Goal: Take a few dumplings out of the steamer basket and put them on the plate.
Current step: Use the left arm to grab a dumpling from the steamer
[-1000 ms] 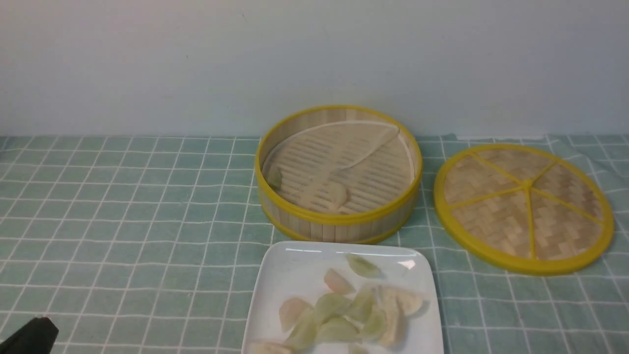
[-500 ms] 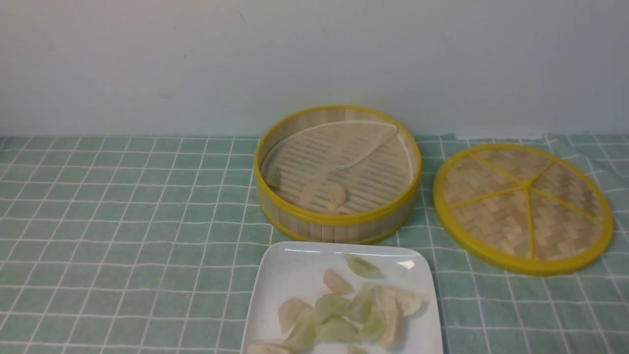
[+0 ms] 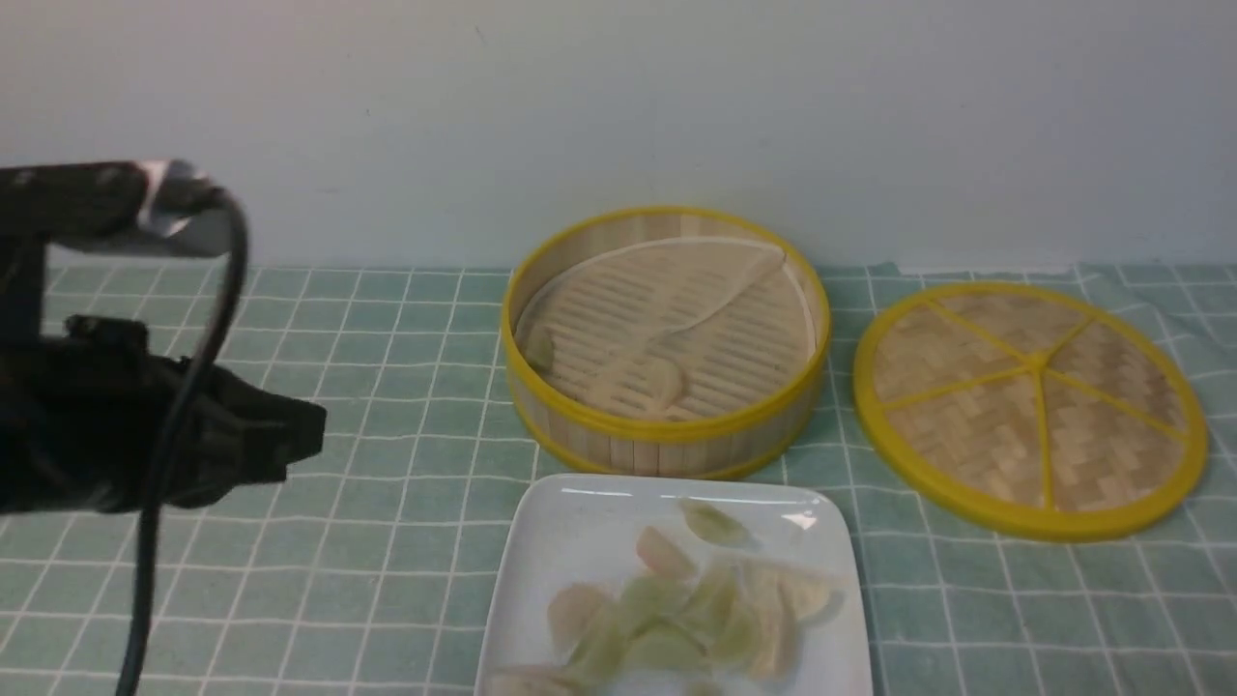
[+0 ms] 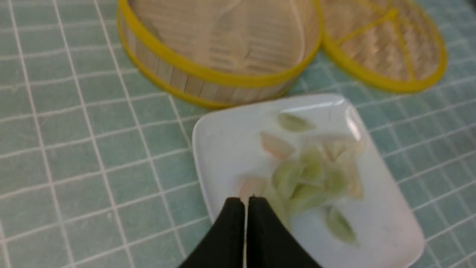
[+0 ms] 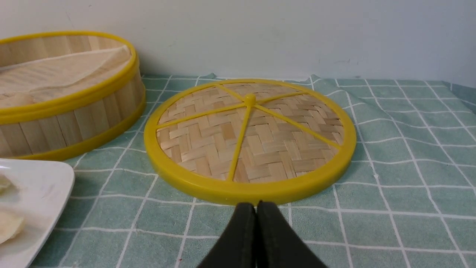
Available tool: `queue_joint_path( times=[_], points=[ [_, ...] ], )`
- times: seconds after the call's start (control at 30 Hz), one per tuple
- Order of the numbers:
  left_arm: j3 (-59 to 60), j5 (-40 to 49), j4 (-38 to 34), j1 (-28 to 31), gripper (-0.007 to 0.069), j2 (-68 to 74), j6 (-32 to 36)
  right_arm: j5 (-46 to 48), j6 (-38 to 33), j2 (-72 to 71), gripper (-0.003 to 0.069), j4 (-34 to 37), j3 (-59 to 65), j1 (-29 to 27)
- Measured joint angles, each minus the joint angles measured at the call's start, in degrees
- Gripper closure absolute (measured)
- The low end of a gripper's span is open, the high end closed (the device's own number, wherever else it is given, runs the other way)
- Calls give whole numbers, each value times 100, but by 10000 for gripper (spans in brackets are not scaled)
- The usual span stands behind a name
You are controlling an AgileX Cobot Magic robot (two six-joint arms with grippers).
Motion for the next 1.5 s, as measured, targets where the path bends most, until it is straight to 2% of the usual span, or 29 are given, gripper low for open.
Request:
queue_joint_path(
  times=[0.23, 0.47, 0.7, 0.77, 0.93, 1.03, 1.13, 1.17, 1.2, 1.3, 1.5],
  points=[
    [-1230, 215, 417, -84, 631, 1675, -342, 0, 0, 0, 672, 5, 0, -4],
    [-2836, 104, 1241, -1039, 631, 3188, -648, 0, 0, 0, 672, 5, 0, -4],
    [-4201, 117, 2434, -1508, 627, 4397, -860, 0, 0, 0, 672, 5, 0, -4],
    [-4347, 110, 2576, -1558, 619, 4557, -867, 0, 0, 0, 672, 5, 0, -4],
    [-4879, -81, 3073, -1747, 527, 5275, -1190, 0, 0, 0, 672, 5, 0, -4],
    [-5095, -343, 3484, -1777, 401, 5730, -1593, 0, 0, 0, 672, 5, 0, -4],
    [-5177, -524, 3610, -1777, 304, 6025, -1721, 0, 0, 0, 672, 5, 0, -4],
    [-5186, -536, 3610, -1777, 298, 6065, -1721, 0, 0, 0, 672, 5, 0, -4],
    [-5224, -571, 3639, -1777, 253, 6212, -1779, 0, 0, 0, 672, 5, 0, -4],
    [-5240, -717, 3745, -1789, 213, 6432, -1784, 0, 0, 0, 672, 5, 0, -4],
    [-5247, -966, 3958, -1813, 207, 6655, -1834, 0, 0, 0, 672, 5, 0, -4]
  ],
)
